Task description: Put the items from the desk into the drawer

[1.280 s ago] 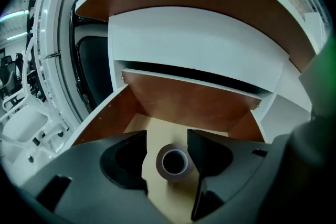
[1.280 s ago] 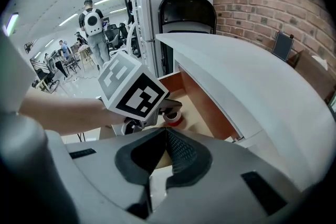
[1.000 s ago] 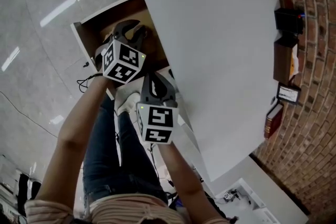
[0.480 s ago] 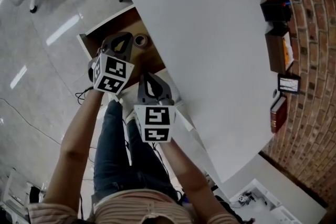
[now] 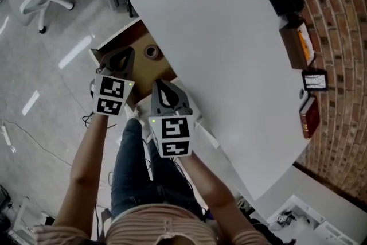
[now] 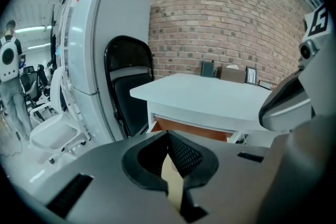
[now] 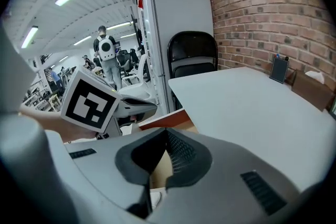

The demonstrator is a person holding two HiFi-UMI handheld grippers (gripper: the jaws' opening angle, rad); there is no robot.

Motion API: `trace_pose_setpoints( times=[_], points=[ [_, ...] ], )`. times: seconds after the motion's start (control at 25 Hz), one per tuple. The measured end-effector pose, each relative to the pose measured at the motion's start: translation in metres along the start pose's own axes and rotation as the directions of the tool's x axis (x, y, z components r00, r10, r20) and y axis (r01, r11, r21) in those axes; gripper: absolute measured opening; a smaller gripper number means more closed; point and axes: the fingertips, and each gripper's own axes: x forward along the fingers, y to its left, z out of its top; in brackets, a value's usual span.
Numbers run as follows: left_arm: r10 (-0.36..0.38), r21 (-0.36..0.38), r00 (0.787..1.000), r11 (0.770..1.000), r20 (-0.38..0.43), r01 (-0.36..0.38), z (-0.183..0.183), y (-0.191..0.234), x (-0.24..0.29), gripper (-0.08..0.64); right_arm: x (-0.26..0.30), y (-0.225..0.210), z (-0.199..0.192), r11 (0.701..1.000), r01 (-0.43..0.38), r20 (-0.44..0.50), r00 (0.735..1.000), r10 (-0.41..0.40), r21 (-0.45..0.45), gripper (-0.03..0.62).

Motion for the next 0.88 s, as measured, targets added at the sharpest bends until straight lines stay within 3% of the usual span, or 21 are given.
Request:
trace_pose_setpoints(
  times=[0.36, 0.52, 0.88],
  points=[
    [0.042, -0.019, 0.998, 0.999, 0.046, -0.041, 0.029, -0.013, -0.062, 0.008, -0.055, -0.010, 0.028, 0.998, 0.005, 0.117, 0.993, -0.012, 0.055, 0.017],
    [0.035, -0.041, 0.999, 0.999, 0.019, -0.035, 0.035, -0.028, -0.091, 0.008, -0.089, -0.021, 0.042, 0.997, 0.014, 0.165, 0.986, -0.027, 0.078, 0.017],
    [0.016, 0.026, 0.999, 1.000, 0.031, -0.017, 0.066, -0.071, -0.124, 0.008, -0.152, -0.051, 0.054, 0.992, 0.032, 0.243, 0.968, -0.062, 0.124, 0.017]
  ],
)
